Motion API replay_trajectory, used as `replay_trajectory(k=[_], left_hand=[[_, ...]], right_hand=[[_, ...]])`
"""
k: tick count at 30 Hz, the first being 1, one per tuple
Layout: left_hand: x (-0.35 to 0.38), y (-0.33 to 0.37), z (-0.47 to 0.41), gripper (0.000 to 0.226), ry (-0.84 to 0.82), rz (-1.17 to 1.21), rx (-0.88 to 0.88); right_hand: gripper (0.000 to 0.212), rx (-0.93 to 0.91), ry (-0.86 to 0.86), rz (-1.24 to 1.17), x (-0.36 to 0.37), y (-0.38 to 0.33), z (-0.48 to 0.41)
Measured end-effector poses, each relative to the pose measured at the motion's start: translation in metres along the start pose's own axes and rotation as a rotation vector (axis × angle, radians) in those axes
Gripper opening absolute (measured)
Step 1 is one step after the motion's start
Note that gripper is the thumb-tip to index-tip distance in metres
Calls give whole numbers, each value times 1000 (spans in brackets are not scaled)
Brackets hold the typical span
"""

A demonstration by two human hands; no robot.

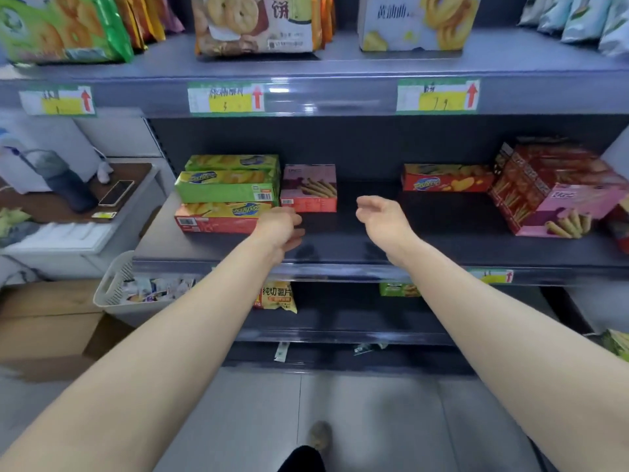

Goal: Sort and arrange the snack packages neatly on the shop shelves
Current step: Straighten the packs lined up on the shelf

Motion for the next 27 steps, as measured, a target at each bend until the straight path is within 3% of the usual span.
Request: replay_trajectory(k=[5, 8, 19, 27], left_hand=[[-7, -7, -59, 28, 40, -51, 1], [-14, -10, -88, 12, 108, -102, -10], [-12, -31, -169, 33, 49, -242, 52], [-19, -33, -195, 54, 241, -188, 73]], right_hand=[[42, 63, -7, -20, 6, 19, -45], [46, 109, -23, -28, 14, 27, -74], [56, 192, -16, -90, 41, 76, -153], [62, 200, -8, -121, 50, 83, -188]])
Point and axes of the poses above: each hand's wrist, its own z-axis away from the middle knuckle, its own x-axis out of the palm, y = z × x, the point moved 6 cm from there along -z, towards the middle knuckle, and after that the axes turned 11 degrees about -y, right-handed, at the moved point
